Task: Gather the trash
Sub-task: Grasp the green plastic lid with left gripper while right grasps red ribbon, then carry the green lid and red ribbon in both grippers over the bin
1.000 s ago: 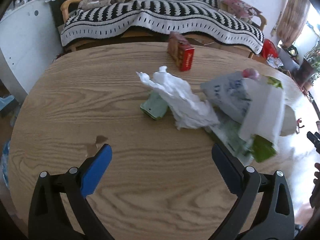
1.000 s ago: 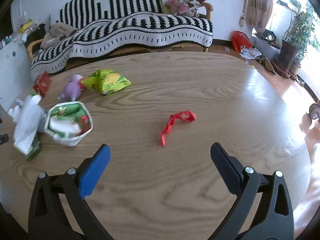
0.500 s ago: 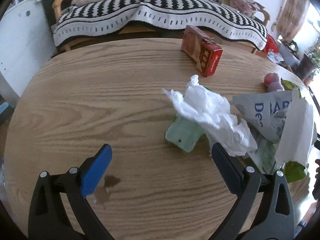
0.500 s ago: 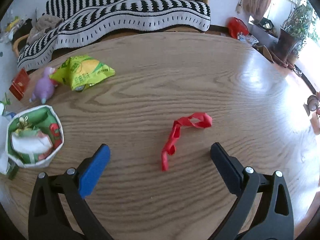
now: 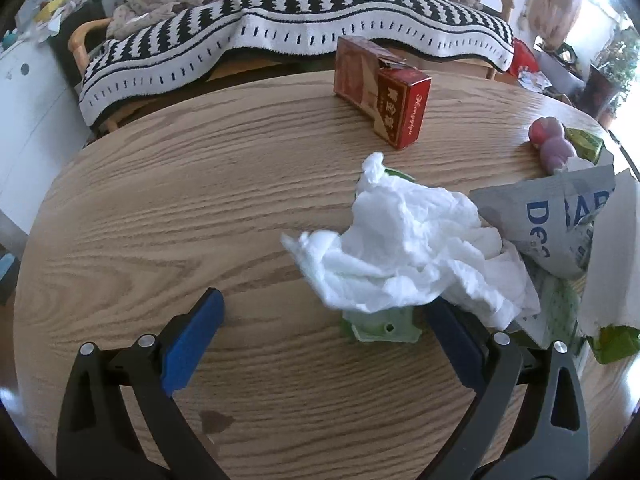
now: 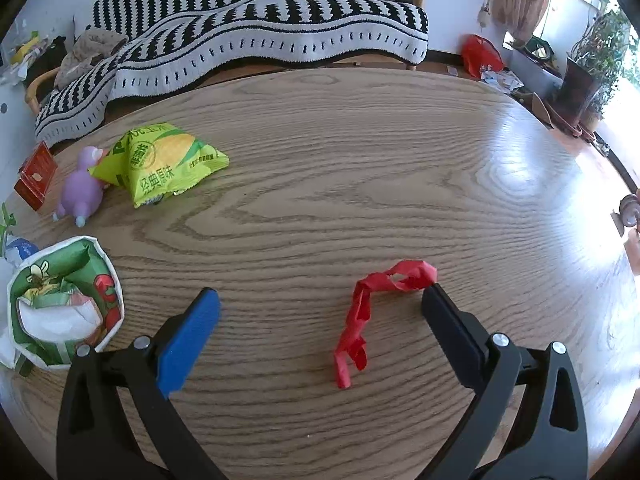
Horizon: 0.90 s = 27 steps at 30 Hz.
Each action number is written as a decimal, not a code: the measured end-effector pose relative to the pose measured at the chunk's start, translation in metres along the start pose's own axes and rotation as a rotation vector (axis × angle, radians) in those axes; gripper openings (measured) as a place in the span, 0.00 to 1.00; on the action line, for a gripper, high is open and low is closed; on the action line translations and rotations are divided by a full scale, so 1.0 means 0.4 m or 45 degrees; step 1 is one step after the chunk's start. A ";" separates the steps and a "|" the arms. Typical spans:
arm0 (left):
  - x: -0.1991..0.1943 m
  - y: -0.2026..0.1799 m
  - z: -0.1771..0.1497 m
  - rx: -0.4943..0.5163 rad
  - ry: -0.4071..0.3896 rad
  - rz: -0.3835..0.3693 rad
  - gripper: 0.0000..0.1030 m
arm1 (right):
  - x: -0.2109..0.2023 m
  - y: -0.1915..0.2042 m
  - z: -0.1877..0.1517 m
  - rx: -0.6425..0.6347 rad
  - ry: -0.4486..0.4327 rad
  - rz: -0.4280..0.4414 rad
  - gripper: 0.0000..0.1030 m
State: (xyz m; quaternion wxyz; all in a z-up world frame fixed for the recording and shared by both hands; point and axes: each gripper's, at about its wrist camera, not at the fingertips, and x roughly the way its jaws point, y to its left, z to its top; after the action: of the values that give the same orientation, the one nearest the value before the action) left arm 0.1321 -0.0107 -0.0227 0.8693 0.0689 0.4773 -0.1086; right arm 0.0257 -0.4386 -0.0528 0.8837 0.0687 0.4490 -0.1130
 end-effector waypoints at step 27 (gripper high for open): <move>-0.162 0.020 -0.032 -0.047 -0.108 -0.142 0.31 | -0.147 0.020 -0.052 0.007 -0.140 0.163 0.09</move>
State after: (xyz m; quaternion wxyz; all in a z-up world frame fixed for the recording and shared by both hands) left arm 0.0898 0.0080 0.0253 0.8824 0.0215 0.4452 -0.1509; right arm -0.0221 -0.4180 -0.0172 0.9122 0.0935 0.3942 -0.0611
